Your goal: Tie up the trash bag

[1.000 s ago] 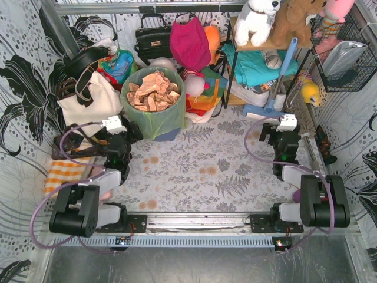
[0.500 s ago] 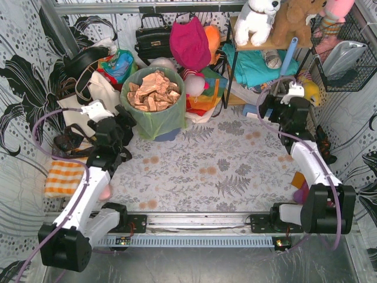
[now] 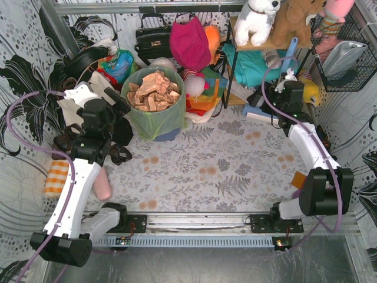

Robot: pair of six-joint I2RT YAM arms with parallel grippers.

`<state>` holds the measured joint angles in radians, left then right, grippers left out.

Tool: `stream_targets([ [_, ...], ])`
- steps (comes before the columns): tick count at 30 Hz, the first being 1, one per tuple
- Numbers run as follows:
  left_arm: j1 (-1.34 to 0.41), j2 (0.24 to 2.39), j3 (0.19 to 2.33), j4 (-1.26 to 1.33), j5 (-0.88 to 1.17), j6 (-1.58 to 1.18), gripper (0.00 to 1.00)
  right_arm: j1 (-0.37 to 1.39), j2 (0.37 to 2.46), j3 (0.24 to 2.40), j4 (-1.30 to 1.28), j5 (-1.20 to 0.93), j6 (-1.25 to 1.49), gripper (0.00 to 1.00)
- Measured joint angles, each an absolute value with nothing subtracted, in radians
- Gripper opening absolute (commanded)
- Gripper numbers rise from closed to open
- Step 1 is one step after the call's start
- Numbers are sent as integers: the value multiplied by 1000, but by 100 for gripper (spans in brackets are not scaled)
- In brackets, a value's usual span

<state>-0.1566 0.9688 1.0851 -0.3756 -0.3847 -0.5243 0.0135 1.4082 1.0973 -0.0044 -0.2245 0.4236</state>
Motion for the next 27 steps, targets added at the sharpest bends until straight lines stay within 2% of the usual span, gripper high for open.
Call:
stream_targets([
  [2, -157, 995, 1129, -420, -385, -550, 98, 52, 1420, 1137, -33, -213, 448, 88],
  [14, -157, 1140, 1291, -581, -401, -733, 65, 339, 1647, 1634, -185, -183, 546, 72],
  [21, -156, 1211, 1348, -607, -430, -788, 62, 472, 1845, 1890, -274, -150, 561, 66],
  [26, -155, 1253, 1377, -632, -443, -806, 58, 543, 2001, 2114, -366, -123, 558, 55],
  [27, -155, 1261, 1382, -633, -446, -809, 54, 554, 2031, 2159, -381, -118, 556, 53],
])
